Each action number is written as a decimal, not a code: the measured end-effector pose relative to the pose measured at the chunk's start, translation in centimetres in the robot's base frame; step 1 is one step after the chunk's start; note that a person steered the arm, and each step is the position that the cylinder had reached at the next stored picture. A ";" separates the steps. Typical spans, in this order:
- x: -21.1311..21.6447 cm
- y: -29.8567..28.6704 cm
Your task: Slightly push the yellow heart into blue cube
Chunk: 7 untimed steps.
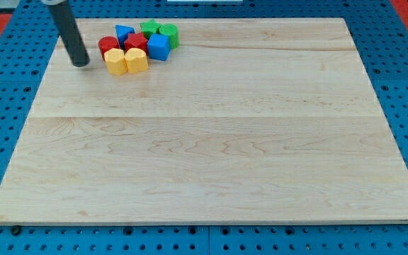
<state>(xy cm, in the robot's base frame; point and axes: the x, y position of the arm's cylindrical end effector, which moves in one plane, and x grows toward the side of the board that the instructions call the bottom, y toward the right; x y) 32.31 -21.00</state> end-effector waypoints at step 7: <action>1.8 15.8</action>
<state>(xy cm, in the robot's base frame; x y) 34.15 -5.22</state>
